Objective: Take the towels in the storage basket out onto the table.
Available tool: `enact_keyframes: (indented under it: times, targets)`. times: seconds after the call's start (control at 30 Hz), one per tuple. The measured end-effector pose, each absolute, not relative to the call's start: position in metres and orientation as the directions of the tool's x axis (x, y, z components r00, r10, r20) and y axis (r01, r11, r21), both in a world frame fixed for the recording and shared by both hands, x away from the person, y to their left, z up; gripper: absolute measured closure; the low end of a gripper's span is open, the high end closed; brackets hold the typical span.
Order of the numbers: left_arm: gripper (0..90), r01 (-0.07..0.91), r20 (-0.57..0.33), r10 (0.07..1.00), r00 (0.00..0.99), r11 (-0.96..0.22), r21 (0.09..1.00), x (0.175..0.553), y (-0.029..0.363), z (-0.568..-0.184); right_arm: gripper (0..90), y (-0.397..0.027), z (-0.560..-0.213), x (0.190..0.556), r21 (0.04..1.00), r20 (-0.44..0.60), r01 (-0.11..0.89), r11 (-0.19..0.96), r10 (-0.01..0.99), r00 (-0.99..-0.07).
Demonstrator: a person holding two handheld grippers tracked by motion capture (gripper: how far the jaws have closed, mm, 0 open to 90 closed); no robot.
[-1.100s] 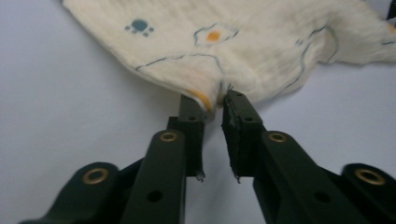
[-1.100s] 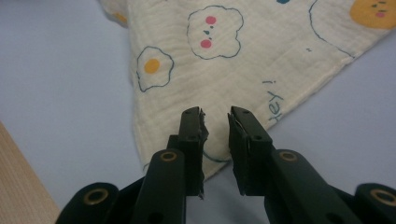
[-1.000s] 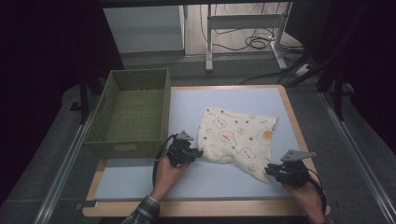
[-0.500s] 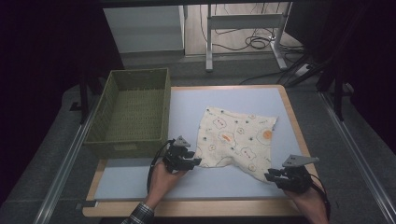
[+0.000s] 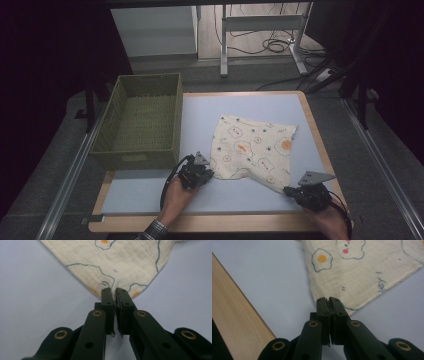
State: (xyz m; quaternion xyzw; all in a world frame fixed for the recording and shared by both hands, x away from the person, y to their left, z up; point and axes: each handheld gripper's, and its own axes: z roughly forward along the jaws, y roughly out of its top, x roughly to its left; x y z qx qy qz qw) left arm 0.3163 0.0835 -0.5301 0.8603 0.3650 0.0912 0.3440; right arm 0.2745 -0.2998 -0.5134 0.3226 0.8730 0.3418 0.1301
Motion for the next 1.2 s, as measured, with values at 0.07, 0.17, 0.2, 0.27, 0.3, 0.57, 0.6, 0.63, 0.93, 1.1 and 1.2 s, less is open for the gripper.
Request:
enact_keyframes:
  times: [0.07, 0.17, 0.2, 0.27, 0.3, 0.57, 0.6, 0.63, 0.93, 1.1, 1.2]
  targets:
    - [85.9, 0.566, -0.107, 0.687, 0.719, -0.489, 0.663, 0.313, 0.087, -0.527, 87.0, -0.304, -0.509, 0.272, 0.695, 0.008, 0.475, 0.540, 0.655, -0.756]
    - [85.9, 0.568, -0.119, 0.681, 0.723, -0.486, 0.664, 0.306, 0.092, -0.522, 87.0, -0.307, -0.504, 0.269, 0.701, 0.013, 0.473, 0.533, 0.654, -0.756]
    - [85.8, 0.569, -0.129, 0.677, 0.724, -0.482, 0.666, 0.303, 0.094, -0.521, 86.9, -0.308, -0.503, 0.268, 0.700, 0.014, 0.475, 0.533, 0.655, -0.755]
    - [85.5, 0.572, -0.139, 0.669, 0.730, -0.486, 0.661, 0.297, 0.096, -0.520, 86.9, -0.310, -0.501, 0.265, 0.699, 0.022, 0.478, 0.532, 0.652, -0.758]
    - [85.5, 0.572, -0.144, 0.666, 0.732, -0.486, 0.660, 0.293, 0.097, -0.521, 86.9, -0.310, -0.501, 0.263, 0.698, 0.025, 0.479, 0.533, 0.650, -0.759]
    - [77.9, 0.567, -0.168, 0.639, 0.751, -0.492, 0.660, 0.270, 0.102, -0.528, 86.5, -0.313, -0.508, 0.243, 0.653, 0.056, 0.507, 0.563, 0.632, -0.773]
    - [73.7, 0.562, -0.158, 0.641, 0.751, -0.496, 0.661, 0.269, 0.102, -0.528, 86.0, -0.314, -0.508, 0.241, 0.652, 0.067, 0.511, 0.560, 0.629, -0.775]
    - [71.0, 0.562, -0.158, 0.644, 0.748, -0.489, 0.667, 0.270, 0.104, -0.527, 85.3, -0.315, -0.507, 0.240, 0.654, 0.072, 0.511, 0.558, 0.627, -0.776]
    - [53.7, 0.552, -0.147, 0.665, 0.732, -0.453, 0.700, 0.290, 0.105, -0.515, 71.2, -0.321, -0.497, 0.255, 0.665, 0.077, 0.531, 0.526, 0.659, -0.748]
    - [48.0, 0.540, -0.132, 0.666, 0.734, -0.454, 0.709, 0.307, 0.093, -0.515, 63.0, -0.324, -0.495, 0.267, 0.681, 0.063, 0.538, 0.497, 0.693, -0.719]
    - [44.7, 0.536, -0.125, 0.670, 0.732, -0.452, 0.713, 0.319, 0.087, -0.515, 59.0, -0.323, -0.495, 0.277, 0.686, 0.041, 0.537, 0.491, 0.711, -0.702]
